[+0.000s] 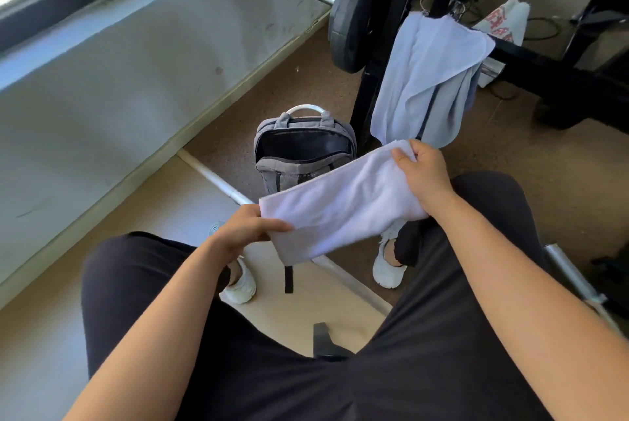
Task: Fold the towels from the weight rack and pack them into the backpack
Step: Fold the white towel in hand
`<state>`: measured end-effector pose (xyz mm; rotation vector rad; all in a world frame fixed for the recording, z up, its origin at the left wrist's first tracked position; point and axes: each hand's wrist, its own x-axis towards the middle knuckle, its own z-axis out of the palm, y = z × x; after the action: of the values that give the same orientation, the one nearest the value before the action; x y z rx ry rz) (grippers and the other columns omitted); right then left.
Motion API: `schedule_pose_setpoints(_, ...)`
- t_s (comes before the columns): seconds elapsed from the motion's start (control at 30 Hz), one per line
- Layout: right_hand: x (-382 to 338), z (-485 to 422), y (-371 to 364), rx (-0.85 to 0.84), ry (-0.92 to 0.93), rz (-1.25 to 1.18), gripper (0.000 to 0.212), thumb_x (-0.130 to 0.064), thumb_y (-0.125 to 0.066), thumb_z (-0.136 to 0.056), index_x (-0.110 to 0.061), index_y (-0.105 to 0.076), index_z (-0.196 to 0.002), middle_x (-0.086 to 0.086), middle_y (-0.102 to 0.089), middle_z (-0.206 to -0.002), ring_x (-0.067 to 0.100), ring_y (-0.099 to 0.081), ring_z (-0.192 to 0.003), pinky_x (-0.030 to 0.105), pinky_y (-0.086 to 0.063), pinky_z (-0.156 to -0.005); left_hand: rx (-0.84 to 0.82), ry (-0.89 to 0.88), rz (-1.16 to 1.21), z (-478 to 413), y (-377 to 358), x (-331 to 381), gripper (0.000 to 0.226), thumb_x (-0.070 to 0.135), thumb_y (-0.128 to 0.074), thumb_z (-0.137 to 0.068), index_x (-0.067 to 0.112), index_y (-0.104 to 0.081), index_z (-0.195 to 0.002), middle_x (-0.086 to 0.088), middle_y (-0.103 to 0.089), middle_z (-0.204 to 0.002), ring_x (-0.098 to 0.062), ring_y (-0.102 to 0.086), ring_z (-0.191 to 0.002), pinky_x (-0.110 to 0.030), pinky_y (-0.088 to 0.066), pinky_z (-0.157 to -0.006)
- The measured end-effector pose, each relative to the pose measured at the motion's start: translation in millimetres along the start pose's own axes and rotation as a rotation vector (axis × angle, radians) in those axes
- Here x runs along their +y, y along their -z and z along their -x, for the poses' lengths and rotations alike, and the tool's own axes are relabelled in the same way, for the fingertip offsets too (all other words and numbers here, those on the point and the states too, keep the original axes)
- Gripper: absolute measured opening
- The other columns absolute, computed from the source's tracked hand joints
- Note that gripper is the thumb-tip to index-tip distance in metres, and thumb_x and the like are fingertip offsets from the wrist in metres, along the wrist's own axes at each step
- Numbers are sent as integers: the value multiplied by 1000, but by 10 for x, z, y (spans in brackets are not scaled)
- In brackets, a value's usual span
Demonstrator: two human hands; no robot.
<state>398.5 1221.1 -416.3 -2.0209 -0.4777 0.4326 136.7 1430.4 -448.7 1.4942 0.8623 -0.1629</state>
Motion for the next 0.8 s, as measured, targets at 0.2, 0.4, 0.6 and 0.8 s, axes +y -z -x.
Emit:
schedule_pose_setpoints(0.2,56,-55,-44,65,-67,140,26,-28,-51,-103,-5,-61,-105,13,-64,-105,29,-59,-101,34,-43,-80,82,-99,409,37,-6,115,30,27,-62,-100,9,-71,-122,-16,-75,-118,-33,-72,-107,-45,-56,-96)
schedule_pose_setpoints(0.4,-42,117,-181,-49,-32,142,30,-29,-47,-105,-5,-58,-120,8,-61,-113,23,-55,-103,33,-43,-86,349,-173,179,1,-183,60,43,52,-64,-85,17,-61,-110,-11,-72,-114,-19,-69,-97,-45,-58,-87)
schedule_pose_setpoints(0.6,-168,363,-391,-211,13,119,17,-29,-50,-104,-14,-55,-112,1,-59,-104,16,-57,-96,25,-42,-73,324,-250,135,45,-397,134,38,48,-62,-90,19,-57,-113,-7,-68,-114,-16,-68,-99,-35,-57,-82)
schedule_pose_setpoints(0.8,-275,538,-646,-289,39,43,15,-28,-56,-102,-17,-57,-111,-3,-61,-97,12,-59,-91,22,-47,-72,280,-315,67,78,-692,205,27,33,-63,-99,10,-49,-100,2,-51,-90,-9,-50,-78,-29,-46,-70)
